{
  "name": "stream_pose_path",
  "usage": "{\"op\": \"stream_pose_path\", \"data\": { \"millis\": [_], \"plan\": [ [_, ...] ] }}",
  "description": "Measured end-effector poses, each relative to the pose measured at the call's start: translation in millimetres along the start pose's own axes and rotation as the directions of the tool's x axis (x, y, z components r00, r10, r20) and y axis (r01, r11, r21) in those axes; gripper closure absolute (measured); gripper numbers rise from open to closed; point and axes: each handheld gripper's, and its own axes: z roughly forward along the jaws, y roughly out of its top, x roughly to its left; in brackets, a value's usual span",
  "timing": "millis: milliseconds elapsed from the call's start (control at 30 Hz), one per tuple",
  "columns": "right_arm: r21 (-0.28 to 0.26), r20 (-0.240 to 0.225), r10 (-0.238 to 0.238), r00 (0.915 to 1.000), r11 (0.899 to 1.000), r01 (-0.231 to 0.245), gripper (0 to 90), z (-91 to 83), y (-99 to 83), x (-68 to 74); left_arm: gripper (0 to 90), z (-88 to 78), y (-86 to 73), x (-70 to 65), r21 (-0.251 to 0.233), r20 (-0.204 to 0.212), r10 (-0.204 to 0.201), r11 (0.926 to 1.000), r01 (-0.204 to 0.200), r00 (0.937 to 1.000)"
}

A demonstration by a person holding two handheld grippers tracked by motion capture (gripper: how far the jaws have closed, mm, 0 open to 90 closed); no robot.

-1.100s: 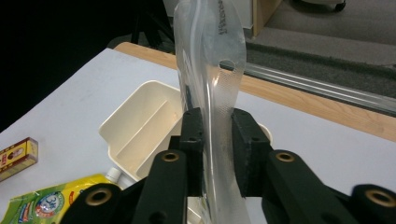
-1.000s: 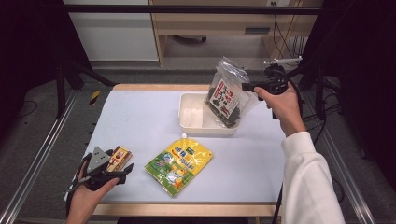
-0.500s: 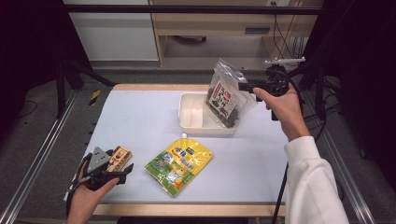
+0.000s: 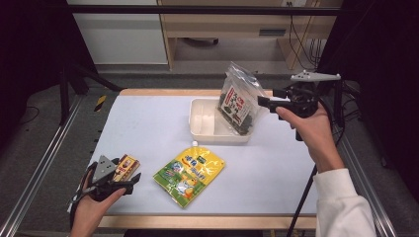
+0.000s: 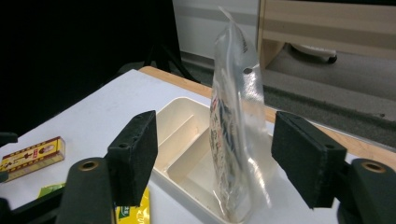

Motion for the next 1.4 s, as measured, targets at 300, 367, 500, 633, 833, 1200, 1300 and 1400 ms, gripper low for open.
{"op": "stream_pose_path", "data": {
  "millis": [300, 367, 500, 633, 833, 1200, 1300, 1400],
  "plan": [
    [-0.06, 0.017, -0.014, 0.9998, 0.998, 0.015, 28.5, -14.9, -34.0, 22.9, 8.3, 0.3, -0.7, 0.3, 0.01, -0.004, 0.005, 0.9999, -0.005, 1.0],
    [-0.06, 0.018, -0.014, 0.9997, 0.998, 0.015, 28.5, -15.7, -37.5, 24.4, 8.3, 0.3, -0.9, 0.8, 0.011, -0.004, 0.004, 0.9999, -0.004, 1.0],
    [-0.061, 0.023, -0.031, 0.9993, 0.998, 0.033, 28.4, -20.5, -51.1, 31.5, 8.3, 0.6, -0.9, 0.6, 0.012, -0.004, 0.005, 0.9999, -0.005, 1.0],
    [-0.056, 0.034, -0.047, 0.9983, 0.997, 0.049, 29.3, -21.5, -59.5, 37.8, 8.3, 1.1, -0.8, -0.1, 0.017, -0.002, 0.012, 0.9998, -0.012, 0.9999],
    [-0.06, 0.059, -0.044, 0.9973, 0.997, 0.047, 28.8, -20.3, -67.6, 45.2, 8.3, 1.1, -0.8, -0.4, 0.017, -0.003, 0.013, 0.9998, -0.013, 0.9999],
    [-0.057, 0.083, -0.041, 0.9957, 0.997, 0.045, 29.6, -6.9, -82.3, 63.0, 8.3, 1.2, -0.6, -1.6, 0.017, 0.0, 0.019, 0.9997, -0.019, 0.9998],
    [-0.045, 0.071, -0.044, 0.9965, 0.998, 0.047, 29.5, -1.1, -87.0, 67.3, 8.4, 1.6, -0.4, -2.4, 0.018, 0.001, 0.023, 0.9996, -0.023, 0.9997],
    [-0.038, 0.061, -0.047, 0.997, 0.998, 0.05, 29.6, 2.9, -90.2, 69.8, 8.4, 2.2, -0.3, -3.0, 0.016, 0.003, 0.02, 0.9997, -0.02, 0.9998]
  ]
}}
